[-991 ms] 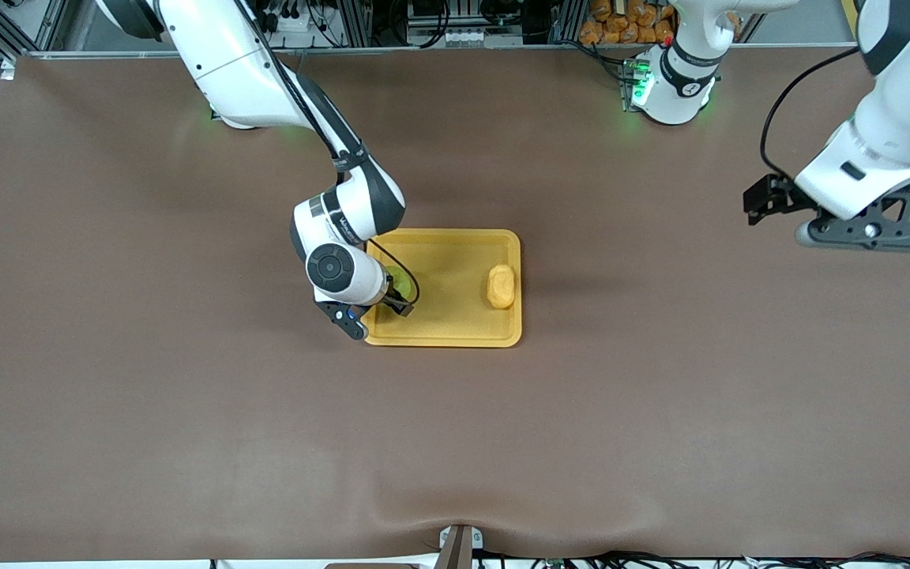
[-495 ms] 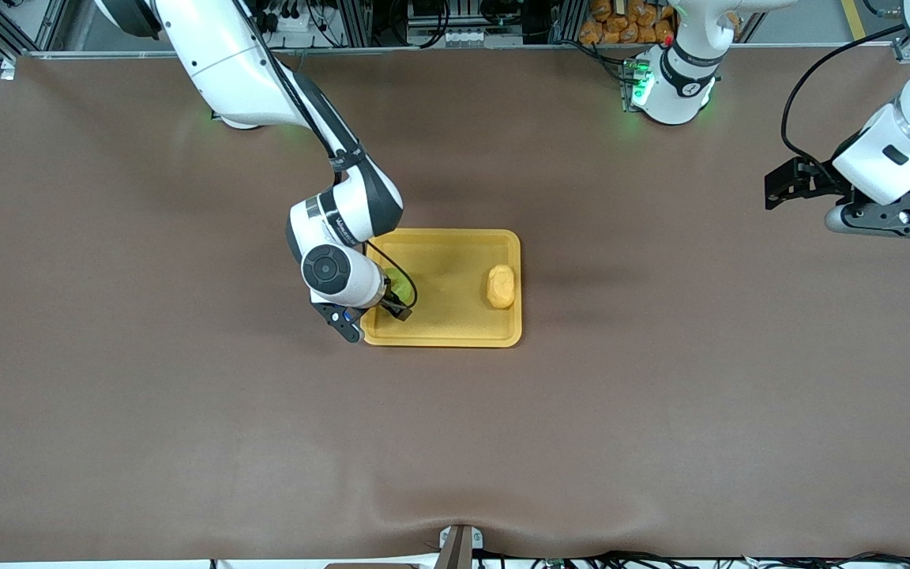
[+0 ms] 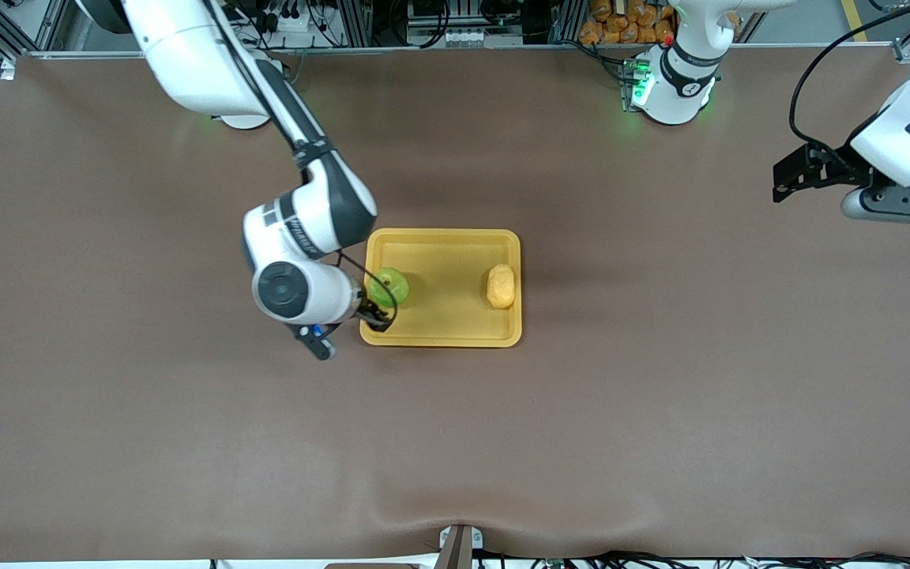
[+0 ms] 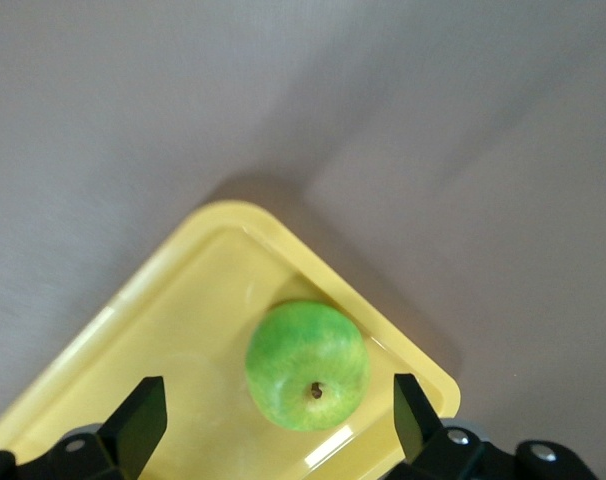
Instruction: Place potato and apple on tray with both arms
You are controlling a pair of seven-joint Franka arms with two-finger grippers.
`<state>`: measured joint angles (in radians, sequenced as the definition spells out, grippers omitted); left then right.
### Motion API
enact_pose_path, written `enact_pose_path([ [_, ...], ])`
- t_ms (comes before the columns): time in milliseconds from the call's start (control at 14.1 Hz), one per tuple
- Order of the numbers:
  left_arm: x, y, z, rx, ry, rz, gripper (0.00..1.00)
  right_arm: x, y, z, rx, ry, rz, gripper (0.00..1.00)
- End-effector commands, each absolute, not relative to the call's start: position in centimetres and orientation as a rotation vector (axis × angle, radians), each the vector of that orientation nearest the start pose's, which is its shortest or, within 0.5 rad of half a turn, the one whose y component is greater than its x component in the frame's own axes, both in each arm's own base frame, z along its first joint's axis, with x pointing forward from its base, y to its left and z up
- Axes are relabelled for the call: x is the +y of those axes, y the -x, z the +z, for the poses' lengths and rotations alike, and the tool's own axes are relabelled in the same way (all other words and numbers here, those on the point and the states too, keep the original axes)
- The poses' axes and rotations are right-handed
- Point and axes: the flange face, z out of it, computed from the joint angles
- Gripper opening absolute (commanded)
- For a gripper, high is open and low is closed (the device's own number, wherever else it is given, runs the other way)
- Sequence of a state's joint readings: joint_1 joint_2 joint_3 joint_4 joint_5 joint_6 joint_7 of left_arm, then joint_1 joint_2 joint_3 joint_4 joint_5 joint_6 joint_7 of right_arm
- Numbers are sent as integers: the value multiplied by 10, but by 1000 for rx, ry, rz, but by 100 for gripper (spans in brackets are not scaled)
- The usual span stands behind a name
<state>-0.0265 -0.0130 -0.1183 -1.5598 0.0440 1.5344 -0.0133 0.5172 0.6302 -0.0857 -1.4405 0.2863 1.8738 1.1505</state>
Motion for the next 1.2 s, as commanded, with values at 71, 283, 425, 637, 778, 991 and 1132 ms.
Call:
enact_pose_path([
  [71, -67, -541, 639, 155, 3107, 30, 100, 270, -642, 370, 1303, 2789, 425, 100],
  [283, -72, -540, 640, 167, 3107, 25, 100, 229, -660, 408, 1343, 2785, 457, 100],
  [425, -72, -540, 640, 167, 3107, 25, 100, 203, -660, 433, 1336, 2808, 530, 100],
  [637, -72, -540, 640, 165, 3107, 25, 100, 141, -662, 465, 1276, 2841, 624, 100],
  [778, -72, -540, 640, 158, 3107, 25, 100, 124, -652, 507, 1151, 2928, 519, 100],
  [991, -71, -540, 640, 153, 3106, 25, 100, 83, -646, 530, 1181, 2904, 517, 100],
  [1132, -71, -540, 640, 150, 3106, 24, 100, 57, -634, 565, 1024, 2929, 459, 100],
])
